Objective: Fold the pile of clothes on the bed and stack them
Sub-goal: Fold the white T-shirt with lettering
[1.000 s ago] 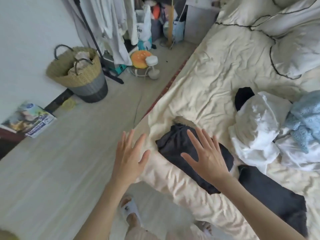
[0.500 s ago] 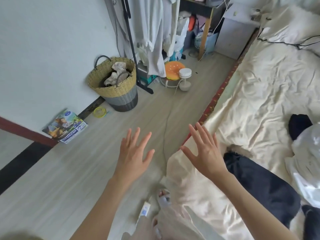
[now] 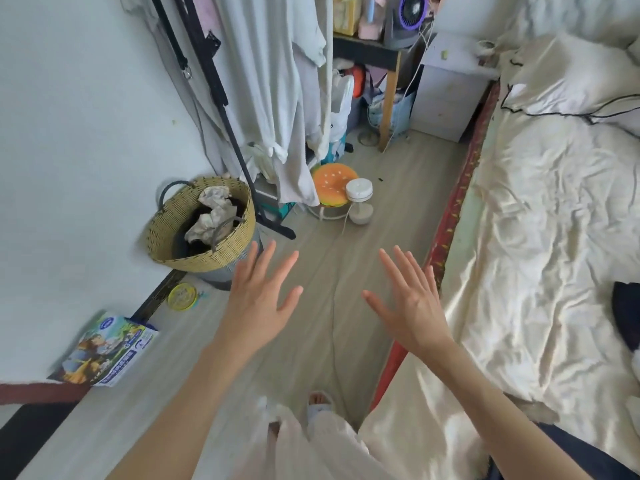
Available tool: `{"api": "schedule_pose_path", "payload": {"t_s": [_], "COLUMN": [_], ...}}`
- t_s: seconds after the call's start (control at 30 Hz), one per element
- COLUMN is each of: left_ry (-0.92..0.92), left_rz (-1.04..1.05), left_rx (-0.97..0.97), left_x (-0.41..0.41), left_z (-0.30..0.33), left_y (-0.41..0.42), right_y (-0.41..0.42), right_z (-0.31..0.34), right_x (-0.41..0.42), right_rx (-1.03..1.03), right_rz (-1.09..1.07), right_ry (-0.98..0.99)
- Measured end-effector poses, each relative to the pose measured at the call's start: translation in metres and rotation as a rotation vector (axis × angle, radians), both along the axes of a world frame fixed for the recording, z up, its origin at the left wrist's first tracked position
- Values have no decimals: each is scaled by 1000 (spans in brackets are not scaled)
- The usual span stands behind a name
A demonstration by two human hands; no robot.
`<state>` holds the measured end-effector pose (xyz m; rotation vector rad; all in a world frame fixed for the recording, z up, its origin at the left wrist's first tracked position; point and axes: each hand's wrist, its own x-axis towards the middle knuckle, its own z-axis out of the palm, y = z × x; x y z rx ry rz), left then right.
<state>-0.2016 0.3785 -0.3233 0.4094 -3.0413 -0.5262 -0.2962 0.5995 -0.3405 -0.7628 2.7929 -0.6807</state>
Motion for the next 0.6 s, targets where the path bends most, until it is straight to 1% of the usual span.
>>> {"api": "schedule_pose_path", "payload": {"t_s": [0.1,0.23,0.33,0.43,0.6], "left_ry": [-8,-55,-67,-52,-47], "left_rz": [-31,-114,-195,-313,-554], "left_rx": [10,17,29,43,20], "left_x": [-41,-97,-154,-225,-348], "left_z": [4,-5,-12,-15,-13], "left_y": [-15,-38,-57,-70,-85], "right_y": [-17,-30,-35,-39,-50], "right_z": [9,12,11,10,15], "right_x": [-41,-88,-122,-161,-235], "right_rx": [-21,12,33,54,100], "right_rz": [-60,-155,-241,-336,-556], "right_ry": [11,22,17,14,30]}}
